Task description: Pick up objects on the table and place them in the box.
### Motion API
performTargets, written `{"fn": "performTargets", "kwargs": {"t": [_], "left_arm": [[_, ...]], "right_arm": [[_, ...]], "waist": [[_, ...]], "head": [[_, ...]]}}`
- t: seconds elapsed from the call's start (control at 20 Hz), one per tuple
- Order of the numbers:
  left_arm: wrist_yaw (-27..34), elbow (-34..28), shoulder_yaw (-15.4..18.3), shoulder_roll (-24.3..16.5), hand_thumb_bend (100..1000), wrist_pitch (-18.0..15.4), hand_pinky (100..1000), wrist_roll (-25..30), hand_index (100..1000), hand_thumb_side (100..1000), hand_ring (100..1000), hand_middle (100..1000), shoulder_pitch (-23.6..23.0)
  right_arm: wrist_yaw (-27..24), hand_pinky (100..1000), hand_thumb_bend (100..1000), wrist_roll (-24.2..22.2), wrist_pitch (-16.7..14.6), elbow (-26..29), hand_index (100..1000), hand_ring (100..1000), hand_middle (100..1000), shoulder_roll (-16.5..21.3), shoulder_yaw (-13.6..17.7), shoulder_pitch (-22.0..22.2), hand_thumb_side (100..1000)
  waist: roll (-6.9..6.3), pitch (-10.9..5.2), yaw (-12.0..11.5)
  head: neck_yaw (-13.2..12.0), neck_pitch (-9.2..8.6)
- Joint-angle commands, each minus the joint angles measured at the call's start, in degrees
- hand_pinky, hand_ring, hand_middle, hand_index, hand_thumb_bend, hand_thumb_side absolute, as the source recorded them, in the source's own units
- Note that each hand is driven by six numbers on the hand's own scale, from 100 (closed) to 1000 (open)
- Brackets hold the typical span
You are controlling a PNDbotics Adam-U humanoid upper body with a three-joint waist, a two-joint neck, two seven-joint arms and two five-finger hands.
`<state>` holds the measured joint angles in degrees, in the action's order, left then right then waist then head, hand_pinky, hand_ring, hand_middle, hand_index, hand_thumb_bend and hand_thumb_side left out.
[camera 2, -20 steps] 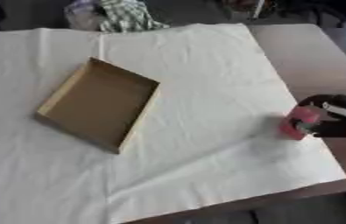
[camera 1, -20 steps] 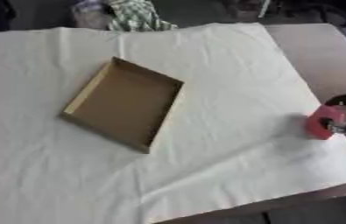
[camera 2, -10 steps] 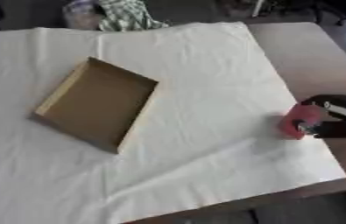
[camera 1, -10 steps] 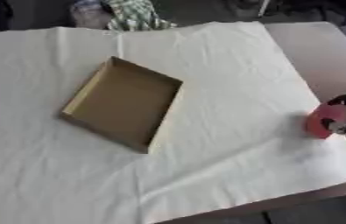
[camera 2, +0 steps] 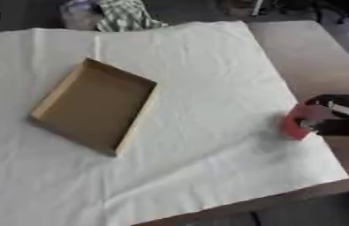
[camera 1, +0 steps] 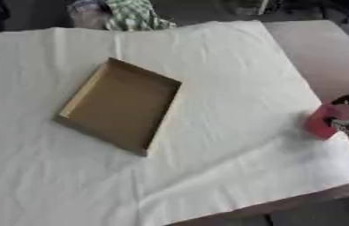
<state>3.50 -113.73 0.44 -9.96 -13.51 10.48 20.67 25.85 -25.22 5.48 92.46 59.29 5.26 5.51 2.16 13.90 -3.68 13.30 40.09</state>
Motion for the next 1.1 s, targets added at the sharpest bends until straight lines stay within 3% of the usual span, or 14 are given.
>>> {"fn": "performTargets", "kwargs": {"t": [0.05,0.6,1.1], "left_arm": [[0.1,-0.9,-0.2,-0.1,100,0.0,534,0.3,766,697,706,647,0.6],[0.3,-0.9,-0.3,0.2,100,0.2,535,0.7,766,698,707,655,0.7],[0.4,-0.9,-0.5,0.3,100,0.5,534,1.4,766,699,708,657,0.7]], "right_arm": [[0.3,947,252,-0.4,-0.5,-0.7,1000,1000,991,1.5,0.9,-0.5,963],[0.9,949,275,-1.3,-1.3,-1.8,1000,1000,997,1.4,0.3,-1.3,983],[3.1,948,293,-1.2,-1.5,-2.1,1000,1000,997,1.2,-0.4,-1.5,949]], "waist": [[0.01,-0.58,0.0],[-0.10,-0.27,-0.3],[-0.17,-0.18,-0.3]], "head": [[0.3,-0.67],[0.7,-0.76],[0.8,-0.66]]}}
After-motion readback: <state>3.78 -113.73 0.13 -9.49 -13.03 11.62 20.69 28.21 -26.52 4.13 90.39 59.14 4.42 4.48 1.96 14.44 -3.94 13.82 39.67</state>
